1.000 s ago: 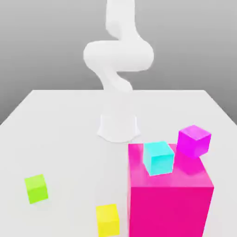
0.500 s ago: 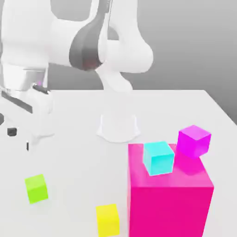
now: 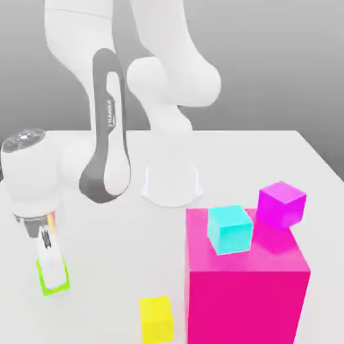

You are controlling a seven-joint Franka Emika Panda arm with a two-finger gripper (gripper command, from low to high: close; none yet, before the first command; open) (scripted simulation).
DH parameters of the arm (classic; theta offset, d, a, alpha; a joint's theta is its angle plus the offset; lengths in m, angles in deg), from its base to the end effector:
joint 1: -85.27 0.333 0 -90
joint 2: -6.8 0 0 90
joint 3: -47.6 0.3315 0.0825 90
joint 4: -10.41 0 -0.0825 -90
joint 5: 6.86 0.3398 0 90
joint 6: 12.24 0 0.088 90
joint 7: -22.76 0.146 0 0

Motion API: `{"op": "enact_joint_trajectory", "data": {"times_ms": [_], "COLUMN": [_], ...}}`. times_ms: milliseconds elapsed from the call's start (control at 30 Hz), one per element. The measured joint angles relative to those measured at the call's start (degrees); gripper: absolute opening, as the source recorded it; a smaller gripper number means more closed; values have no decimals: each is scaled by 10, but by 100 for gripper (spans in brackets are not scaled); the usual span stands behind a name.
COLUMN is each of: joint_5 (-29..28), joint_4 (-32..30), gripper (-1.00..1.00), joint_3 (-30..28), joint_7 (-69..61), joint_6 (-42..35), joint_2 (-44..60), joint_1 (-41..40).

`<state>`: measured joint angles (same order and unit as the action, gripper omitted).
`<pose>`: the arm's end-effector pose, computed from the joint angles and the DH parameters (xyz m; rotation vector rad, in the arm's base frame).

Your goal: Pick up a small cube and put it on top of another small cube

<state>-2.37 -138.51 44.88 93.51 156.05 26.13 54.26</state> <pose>0.3506 -0.2413 0.1569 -1.8301 2.5526 -0.0023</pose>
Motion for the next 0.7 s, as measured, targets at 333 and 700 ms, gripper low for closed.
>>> {"op": "enact_joint_trajectory", "data": {"times_ms": [333,700], "joint_5": [-22,1], "joint_4": [-4,100], "gripper": [-100,-100], "joint_3": [-6,112], "joint_7": [27,216], "joint_6": [-102,-358], "joint_2": [-118,-290], "joint_1": [16,214]}}
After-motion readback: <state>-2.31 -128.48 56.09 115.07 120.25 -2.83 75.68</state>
